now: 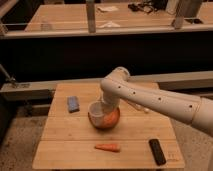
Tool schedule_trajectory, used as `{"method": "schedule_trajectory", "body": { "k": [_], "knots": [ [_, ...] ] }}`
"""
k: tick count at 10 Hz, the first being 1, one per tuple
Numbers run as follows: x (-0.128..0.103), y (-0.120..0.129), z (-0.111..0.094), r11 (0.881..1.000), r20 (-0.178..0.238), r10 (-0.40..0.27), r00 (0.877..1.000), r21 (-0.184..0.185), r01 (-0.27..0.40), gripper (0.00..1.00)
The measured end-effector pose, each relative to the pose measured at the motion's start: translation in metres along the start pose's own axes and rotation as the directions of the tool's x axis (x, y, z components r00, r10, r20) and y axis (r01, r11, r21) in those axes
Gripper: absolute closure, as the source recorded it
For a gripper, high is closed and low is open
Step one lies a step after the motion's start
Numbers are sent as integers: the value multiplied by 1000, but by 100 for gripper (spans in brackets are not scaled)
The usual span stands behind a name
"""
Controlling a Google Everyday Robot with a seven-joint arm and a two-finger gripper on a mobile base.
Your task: Place the ceramic cup in the ceramic bowl
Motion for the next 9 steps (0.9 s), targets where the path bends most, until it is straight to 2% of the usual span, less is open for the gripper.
{"method": "schedule_trajectory", "body": {
  "k": [1,5,7,9],
  "knots": [
    [0,2,0,1000,-1,4,1000,-1,-4,69],
    [3,8,1,1000,-7,24,1000,0,-24,69],
    [4,11,1,1000,-10,31,999,0,-31,64],
    [4,14,1,999,-12,39,999,1,-39,63]
  ]
}}
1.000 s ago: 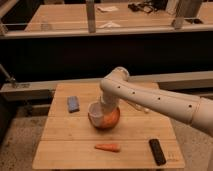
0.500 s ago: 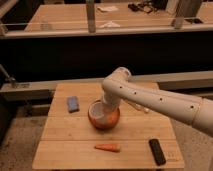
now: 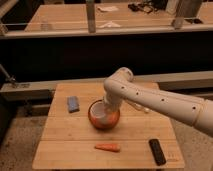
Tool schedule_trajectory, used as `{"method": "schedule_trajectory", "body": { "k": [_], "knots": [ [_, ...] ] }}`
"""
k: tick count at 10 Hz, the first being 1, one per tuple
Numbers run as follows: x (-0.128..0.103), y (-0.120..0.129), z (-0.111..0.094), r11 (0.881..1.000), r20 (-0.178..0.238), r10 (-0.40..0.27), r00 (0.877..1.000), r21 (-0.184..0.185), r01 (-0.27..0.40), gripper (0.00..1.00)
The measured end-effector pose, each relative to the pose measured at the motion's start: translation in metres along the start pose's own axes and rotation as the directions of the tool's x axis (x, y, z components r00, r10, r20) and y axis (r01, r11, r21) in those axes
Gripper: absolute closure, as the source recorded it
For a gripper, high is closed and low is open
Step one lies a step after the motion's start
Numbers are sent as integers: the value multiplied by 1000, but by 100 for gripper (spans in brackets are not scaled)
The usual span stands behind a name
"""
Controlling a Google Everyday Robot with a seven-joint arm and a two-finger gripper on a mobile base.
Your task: Place the ceramic cup in the ceramic bowl
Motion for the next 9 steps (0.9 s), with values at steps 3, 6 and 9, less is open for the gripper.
{"method": "schedule_trajectory", "body": {
  "k": [3,6,9],
  "knots": [
    [1,3,0,1000,-4,10,1000,1,-10,63],
    [2,5,0,1000,-9,18,1000,1,-18,60],
    [4,6,-1,1000,-13,29,999,2,-29,51]
  ]
}}
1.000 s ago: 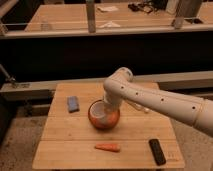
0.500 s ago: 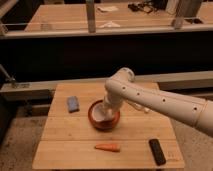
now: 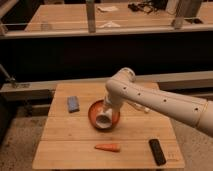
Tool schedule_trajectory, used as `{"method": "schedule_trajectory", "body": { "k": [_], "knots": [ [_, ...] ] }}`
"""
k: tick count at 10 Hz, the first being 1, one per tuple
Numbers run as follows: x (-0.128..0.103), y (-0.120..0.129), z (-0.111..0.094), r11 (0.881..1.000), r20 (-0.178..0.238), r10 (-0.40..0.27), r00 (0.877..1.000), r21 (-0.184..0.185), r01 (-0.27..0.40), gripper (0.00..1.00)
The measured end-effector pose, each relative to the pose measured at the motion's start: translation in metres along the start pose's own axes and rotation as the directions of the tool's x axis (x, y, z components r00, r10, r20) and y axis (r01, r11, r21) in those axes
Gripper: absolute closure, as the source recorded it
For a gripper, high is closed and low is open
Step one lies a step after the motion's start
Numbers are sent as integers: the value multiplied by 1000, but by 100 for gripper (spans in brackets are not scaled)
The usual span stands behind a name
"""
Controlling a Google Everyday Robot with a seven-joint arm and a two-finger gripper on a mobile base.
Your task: Place the ceramic cup in the ceramic bowl
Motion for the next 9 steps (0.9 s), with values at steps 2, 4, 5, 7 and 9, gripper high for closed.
{"method": "schedule_trajectory", "body": {
  "k": [2,4,5,7,9],
  "knots": [
    [0,-1,-2,1000,-1,0,1000,2,0,49],
    [-1,0,-1,1000,-2,6,1000,1,-6,55],
    [-1,1,0,1000,-1,9,1000,1,-9,50],
    [-1,2,0,1000,-1,13,1000,1,-13,36],
    [-1,2,0,1000,-2,15,1000,2,-15,40]
  ]
}}
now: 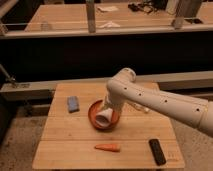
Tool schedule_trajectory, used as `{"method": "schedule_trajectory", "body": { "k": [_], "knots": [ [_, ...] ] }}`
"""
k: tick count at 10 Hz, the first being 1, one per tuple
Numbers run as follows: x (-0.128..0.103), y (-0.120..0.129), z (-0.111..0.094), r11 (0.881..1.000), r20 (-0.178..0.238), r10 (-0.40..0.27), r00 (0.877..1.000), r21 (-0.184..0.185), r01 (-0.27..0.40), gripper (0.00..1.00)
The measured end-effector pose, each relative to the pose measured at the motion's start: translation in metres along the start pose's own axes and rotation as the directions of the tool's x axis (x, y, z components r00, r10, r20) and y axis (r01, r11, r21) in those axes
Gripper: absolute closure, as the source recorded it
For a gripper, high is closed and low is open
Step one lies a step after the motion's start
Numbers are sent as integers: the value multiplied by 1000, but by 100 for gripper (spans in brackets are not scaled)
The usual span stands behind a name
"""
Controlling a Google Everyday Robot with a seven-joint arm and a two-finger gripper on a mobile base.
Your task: Place the ceramic cup in the ceramic bowl
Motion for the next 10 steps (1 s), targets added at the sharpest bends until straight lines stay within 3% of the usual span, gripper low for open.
{"method": "schedule_trajectory", "body": {
  "k": [1,2,5,10],
  "knots": [
    [0,-1,0,1000,0,1,1000,1,-1,48],
    [0,1,0,1000,0,10,1000,0,-10,50],
    [-1,4,1,1000,0,22,1000,-5,-22,31],
    [-1,3,2,1000,1,19,1000,-5,-19,31]
  ]
}}
